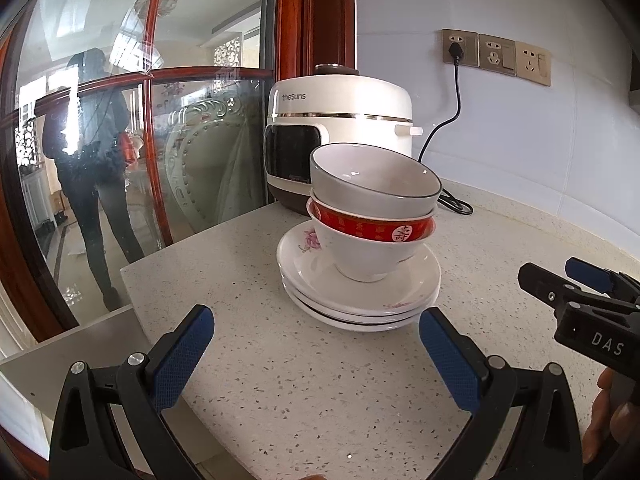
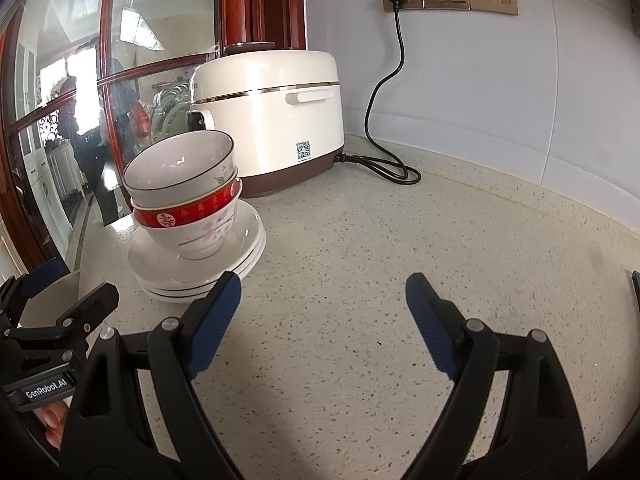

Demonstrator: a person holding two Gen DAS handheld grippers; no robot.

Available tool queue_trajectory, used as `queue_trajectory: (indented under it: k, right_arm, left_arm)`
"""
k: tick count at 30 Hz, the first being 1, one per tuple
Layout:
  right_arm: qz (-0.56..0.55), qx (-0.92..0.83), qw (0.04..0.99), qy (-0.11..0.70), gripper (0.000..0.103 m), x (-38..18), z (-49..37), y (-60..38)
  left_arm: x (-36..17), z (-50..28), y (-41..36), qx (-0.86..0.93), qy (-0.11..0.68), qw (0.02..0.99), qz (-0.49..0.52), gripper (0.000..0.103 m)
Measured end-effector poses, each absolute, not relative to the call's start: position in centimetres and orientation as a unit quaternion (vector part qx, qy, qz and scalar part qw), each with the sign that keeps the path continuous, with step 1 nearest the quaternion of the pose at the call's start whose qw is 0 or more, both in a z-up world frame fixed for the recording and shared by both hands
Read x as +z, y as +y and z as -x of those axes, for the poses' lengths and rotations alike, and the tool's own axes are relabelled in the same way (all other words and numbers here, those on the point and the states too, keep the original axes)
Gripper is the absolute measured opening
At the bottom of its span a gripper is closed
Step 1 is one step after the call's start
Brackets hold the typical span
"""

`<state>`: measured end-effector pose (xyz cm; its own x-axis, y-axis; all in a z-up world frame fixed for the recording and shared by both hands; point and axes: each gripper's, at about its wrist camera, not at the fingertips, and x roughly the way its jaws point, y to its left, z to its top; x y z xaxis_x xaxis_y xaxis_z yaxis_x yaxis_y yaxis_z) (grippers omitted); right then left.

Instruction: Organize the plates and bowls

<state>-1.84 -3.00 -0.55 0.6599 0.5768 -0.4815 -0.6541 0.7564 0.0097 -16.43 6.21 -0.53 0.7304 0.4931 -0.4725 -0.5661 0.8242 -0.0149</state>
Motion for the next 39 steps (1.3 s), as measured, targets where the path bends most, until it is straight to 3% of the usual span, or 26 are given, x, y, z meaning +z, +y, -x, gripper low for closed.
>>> queue_trajectory:
  k: [39]
  right_arm:
    - [0.083,0.340,0.906,0.236,0.087,-0.60,1.75,-3.03]
  left_arm:
    - [-0.73,16.37,6.31,0.288,0.232,0.925,0.083,0.103]
